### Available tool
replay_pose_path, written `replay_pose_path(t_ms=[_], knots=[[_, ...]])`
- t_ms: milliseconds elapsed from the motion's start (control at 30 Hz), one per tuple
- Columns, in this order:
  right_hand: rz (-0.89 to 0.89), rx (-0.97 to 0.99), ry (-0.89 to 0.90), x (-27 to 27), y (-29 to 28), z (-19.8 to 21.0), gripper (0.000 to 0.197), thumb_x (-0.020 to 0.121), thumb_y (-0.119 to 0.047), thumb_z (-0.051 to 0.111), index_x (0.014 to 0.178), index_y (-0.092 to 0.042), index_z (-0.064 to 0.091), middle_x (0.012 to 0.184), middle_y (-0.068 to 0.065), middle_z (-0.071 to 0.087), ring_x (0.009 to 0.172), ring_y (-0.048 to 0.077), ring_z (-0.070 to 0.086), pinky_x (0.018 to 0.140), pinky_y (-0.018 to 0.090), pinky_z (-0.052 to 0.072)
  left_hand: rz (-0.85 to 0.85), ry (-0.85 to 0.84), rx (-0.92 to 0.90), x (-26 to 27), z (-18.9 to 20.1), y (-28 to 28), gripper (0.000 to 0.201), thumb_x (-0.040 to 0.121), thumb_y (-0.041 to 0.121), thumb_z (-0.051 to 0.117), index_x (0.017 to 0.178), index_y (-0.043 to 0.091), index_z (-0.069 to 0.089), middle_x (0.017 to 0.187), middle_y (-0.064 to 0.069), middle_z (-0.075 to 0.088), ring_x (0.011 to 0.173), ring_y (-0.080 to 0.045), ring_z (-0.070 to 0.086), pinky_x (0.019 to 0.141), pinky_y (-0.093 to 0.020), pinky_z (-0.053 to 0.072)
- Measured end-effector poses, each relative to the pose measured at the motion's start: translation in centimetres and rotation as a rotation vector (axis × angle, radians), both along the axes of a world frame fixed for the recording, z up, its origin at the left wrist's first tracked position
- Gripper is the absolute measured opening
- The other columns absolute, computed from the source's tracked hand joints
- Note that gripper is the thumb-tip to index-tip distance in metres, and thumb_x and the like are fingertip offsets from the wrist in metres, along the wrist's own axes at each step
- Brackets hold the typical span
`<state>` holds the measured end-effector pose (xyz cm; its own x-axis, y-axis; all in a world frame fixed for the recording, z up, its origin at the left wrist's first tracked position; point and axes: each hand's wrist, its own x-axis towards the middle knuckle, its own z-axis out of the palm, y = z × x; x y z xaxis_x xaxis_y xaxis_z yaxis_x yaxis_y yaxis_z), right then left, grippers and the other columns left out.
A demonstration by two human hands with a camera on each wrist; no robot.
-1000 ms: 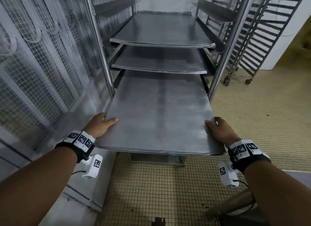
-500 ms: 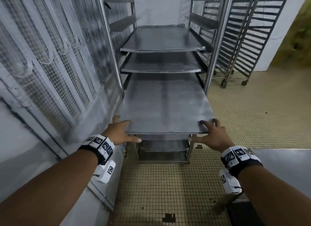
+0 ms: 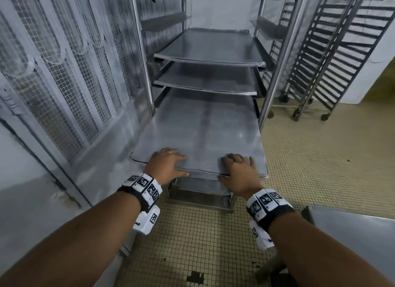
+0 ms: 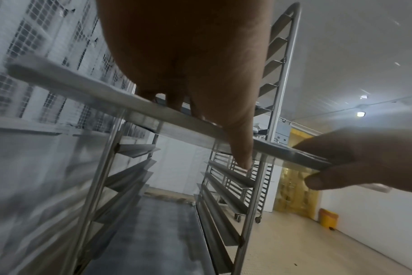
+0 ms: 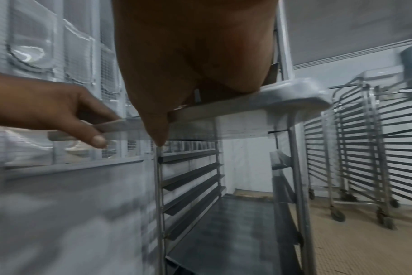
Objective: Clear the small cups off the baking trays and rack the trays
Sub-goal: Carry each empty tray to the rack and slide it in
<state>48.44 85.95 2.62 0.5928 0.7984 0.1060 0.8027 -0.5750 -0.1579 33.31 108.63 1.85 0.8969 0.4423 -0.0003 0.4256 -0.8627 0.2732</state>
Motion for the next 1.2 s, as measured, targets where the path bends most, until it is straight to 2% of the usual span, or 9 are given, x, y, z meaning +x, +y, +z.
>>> replay_pose_path(t_ms=[100,333,433,500,567,633,833,1000,1200], knots=[[0.095,0.043,0.014,0.1,1.0,-0.5,0.06,0.089,-0.047,0.059,0.143,-0.024,0.046,0.151,-0.001,0.043,0.141,0.024,0.035,0.117,0.044,0.024,-0.01,-0.044,0.006,0.8,-0.4,-1.3,0.069,0.082,0.064,0.068,0.144,0.037,0.052,0.159,0.003,0.04,0.149,-0.021,0.029,0.12,-0.051,0.02],[0.149,0.068,-0.019,2.6,1.5,-1.1,0.06,0.091,-0.052,0.054,0.145,-0.026,0.043,0.155,-0.002,0.039,0.144,0.022,0.031,0.12,0.045,0.022,-0.042,-0.059,-0.035,2.2,-0.6,-0.2,0.066,0.086,0.064,0.062,0.144,0.036,0.052,0.162,0.005,0.034,0.153,-0.017,0.02,0.123,-0.053,0.008],[0.167,0.049,-0.04,4.3,2.3,-1.3,0.063,0.092,-0.06,0.048,0.145,-0.027,0.042,0.156,-0.003,0.037,0.145,0.02,0.029,0.12,0.044,0.021,-0.079,-0.063,-0.039,3.4,-0.8,1.0,0.065,0.087,0.068,0.057,0.144,0.037,0.051,0.163,0.007,0.032,0.153,-0.015,0.018,0.123,-0.053,0.006],[0.162,0.048,-0.058,5.5,3.1,-1.4,0.066,0.092,-0.067,0.041,0.145,-0.027,0.043,0.156,-0.003,0.037,0.145,0.02,0.029,0.119,0.043,0.021,-0.105,-0.057,-0.013,4.4,-1.0,2.1,0.073,0.085,0.077,0.046,0.145,0.038,0.05,0.163,0.007,0.032,0.153,-0.015,0.017,0.123,-0.052,0.006],[0.155,0.053,-0.075,6.7,4.2,-1.5,0.07,0.092,-0.071,0.036,0.144,-0.026,0.044,0.155,-0.003,0.039,0.144,0.019,0.031,0.118,0.043,0.022,-0.134,-0.056,0.051,5.7,-1.2,3.2,0.086,0.08,0.087,0.028,0.147,0.037,0.047,0.163,0.006,0.031,0.154,-0.016,0.018,0.123,-0.051,0.008],[0.148,0.053,-0.104,8.0,5.3,-1.6,0.07,0.093,-0.072,0.032,0.143,-0.025,0.046,0.153,-0.002,0.041,0.143,0.02,0.033,0.118,0.043,0.025,-0.154,-0.058,0.141,7.2,-1.6,4.3,0.084,0.084,0.083,0.021,0.149,0.035,0.044,0.164,0.005,0.031,0.154,-0.017,0.018,0.123,-0.052,0.012],[0.113,0.054,-0.142,12.0,8.7,-1.8,0.072,0.094,-0.07,0.027,0.144,-0.022,0.047,0.152,0.0,0.045,0.142,0.022,0.037,0.116,0.043,0.03,-0.225,-0.159,0.36,11.7,-2.8,7.7,0.065,0.099,0.067,0.025,0.141,0.027,0.055,0.149,-0.003,0.053,0.142,-0.028,0.042,0.112,-0.054,0.036],[0.083,0.083,-0.143,14.7,10.9,-2.0,0.067,0.095,-0.07,0.03,0.14,-0.025,0.051,0.148,-0.006,0.05,0.14,0.02,0.042,0.111,0.041,0.039,-0.223,-0.24,0.401,15.0,-3.3,9.9,0.059,0.1,0.061,0.032,0.133,0.024,0.063,0.14,-0.006,0.061,0.134,-0.03,0.051,0.107,-0.052,0.041],[0.066,0.098,-0.159,16.7,12.8,-2.0,0.061,0.096,-0.067,0.029,0.137,-0.031,0.056,0.144,-0.011,0.054,0.137,0.017,0.044,0.107,0.041,0.039,-0.237,-0.311,0.38,17.9,-3.8,12.1,0.057,0.099,0.061,0.037,0.129,0.023,0.066,0.137,-0.007,0.063,0.129,-0.031,0.055,0.104,-0.051,0.043]])
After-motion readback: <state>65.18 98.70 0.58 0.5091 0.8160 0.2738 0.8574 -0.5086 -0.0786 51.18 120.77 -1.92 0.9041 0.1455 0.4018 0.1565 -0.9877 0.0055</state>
